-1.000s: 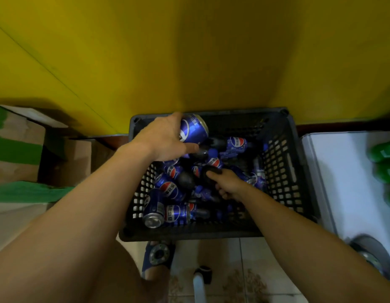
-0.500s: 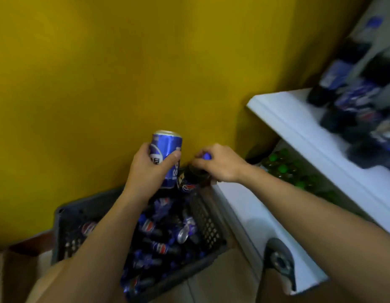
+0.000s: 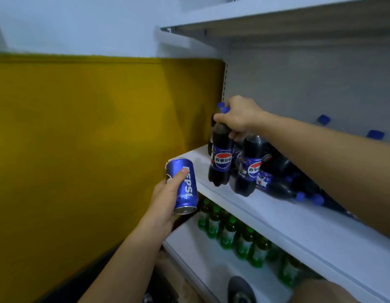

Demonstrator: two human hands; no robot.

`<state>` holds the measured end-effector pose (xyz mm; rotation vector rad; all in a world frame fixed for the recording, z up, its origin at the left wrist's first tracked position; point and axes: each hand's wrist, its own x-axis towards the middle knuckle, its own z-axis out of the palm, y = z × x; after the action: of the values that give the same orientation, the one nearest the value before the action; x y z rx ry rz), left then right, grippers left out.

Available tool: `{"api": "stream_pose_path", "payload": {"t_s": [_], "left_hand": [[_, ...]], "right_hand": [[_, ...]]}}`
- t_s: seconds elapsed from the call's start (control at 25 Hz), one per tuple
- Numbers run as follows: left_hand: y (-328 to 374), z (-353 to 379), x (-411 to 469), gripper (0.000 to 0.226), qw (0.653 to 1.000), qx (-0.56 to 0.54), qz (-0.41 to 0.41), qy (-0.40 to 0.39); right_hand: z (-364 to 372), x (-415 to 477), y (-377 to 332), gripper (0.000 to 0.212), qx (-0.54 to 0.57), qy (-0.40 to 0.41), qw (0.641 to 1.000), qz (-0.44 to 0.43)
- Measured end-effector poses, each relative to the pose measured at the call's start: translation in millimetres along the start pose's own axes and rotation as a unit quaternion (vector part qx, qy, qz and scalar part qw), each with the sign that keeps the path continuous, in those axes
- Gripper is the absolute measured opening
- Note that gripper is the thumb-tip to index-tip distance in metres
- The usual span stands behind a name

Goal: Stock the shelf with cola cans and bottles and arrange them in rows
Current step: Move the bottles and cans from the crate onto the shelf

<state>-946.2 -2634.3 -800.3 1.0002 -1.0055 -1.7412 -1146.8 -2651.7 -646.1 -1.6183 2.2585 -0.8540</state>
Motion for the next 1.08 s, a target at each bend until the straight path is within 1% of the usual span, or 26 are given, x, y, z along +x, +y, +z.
{"api": "stream_pose_path", "payload": {"t_s": [0.12,0.28,0.4,0.48,0.56,0.6,0.64,0.68,0.72,0.8,0.84,0.88,0.96,1.08], "left_hand": [[0,12,-2,0.046,1.000,0.006,-0.003,-0.010],[-4,4,-2,0.048,0.999,0.042,0.002,-0.009],[-5,-2,1,0.048,0.997,0.079,0.011,-0.025],[-5,-1,4,0.049,0.996,0.090,0.011,-0.024],[-4,7,4,0.051,0.996,0.085,0.006,-0.025],[-2,13,3,0.050,0.997,0.075,0.004,-0.028],[0,20,0,0.047,0.997,0.063,0.006,-0.036],[3,28,-3,0.043,0.998,0.052,0.008,-0.045],[4,37,-4,0.040,0.998,0.038,0.011,-0.055],[2,61,-9,0.040,0.997,-0.017,0.012,-0.069],[1,76,-12,0.042,0.996,-0.045,0.007,-0.078],[-3,95,-17,0.045,0.994,-0.061,0.001,-0.090],[-17,138,-31,0.048,0.988,-0.073,-0.013,-0.136],[-52,204,-56,0.047,0.969,-0.061,-0.059,-0.231]], "right_hand": [[14,20,19,0.024,0.038,-0.016,0.996,0.083],[24,43,27,0.022,0.057,0.006,0.991,0.120],[19,44,28,0.022,0.073,0.005,0.988,0.137],[19,34,26,0.032,0.053,0.015,0.993,0.103],[21,13,26,0.049,0.041,0.055,0.998,0.011],[24,-1,28,0.051,0.034,0.075,0.996,-0.041],[29,-18,31,0.049,0.032,0.077,0.993,-0.082],[35,-36,37,0.047,0.046,0.054,0.992,-0.100],[41,-55,43,0.048,0.079,0.010,0.993,-0.089],[50,-87,57,0.052,0.187,-0.090,0.978,-0.015],[51,-97,65,0.051,0.239,-0.106,0.965,0.014],[47,-104,78,0.050,0.276,-0.084,0.957,0.034],[26,-114,109,0.053,0.309,-0.016,0.948,0.075],[-19,-146,170,0.063,0.299,0.039,0.944,0.133]]}}
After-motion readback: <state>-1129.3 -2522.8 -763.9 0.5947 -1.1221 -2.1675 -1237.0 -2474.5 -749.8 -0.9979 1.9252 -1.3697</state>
